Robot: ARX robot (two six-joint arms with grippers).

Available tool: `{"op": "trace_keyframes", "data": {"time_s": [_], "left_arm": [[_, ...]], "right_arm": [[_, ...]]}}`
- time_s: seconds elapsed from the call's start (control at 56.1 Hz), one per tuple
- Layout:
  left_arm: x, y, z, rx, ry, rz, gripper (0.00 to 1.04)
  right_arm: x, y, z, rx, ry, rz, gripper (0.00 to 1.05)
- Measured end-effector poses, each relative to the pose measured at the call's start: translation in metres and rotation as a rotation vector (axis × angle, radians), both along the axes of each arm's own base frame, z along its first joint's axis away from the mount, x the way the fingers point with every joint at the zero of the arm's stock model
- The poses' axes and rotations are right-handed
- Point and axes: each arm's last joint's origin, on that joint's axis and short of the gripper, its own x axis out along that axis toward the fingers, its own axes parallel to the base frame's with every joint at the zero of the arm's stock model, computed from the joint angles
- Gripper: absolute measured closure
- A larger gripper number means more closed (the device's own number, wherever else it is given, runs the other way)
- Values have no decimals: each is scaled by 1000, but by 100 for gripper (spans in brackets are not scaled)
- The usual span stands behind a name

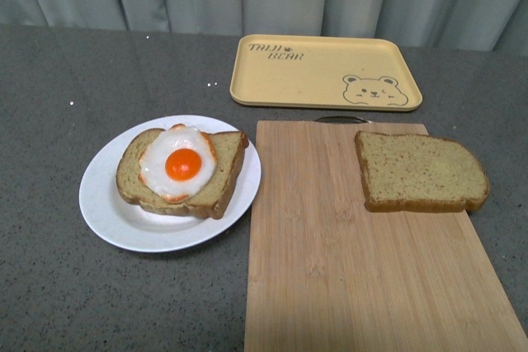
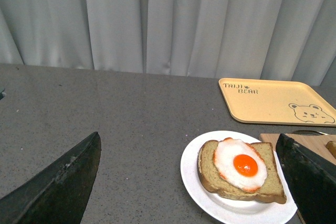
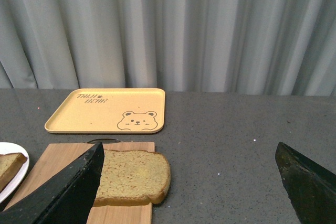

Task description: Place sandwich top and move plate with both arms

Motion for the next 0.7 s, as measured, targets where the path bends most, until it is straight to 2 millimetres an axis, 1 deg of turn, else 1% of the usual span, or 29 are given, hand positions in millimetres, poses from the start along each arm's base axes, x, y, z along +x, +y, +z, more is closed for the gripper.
{"op": "trace_keyframes", "data": {"time_s": [0.696], "left_arm": [[0,0,0,0,0,0,7]], "right_arm": [[0,0,0,0,0,0,9]]}}
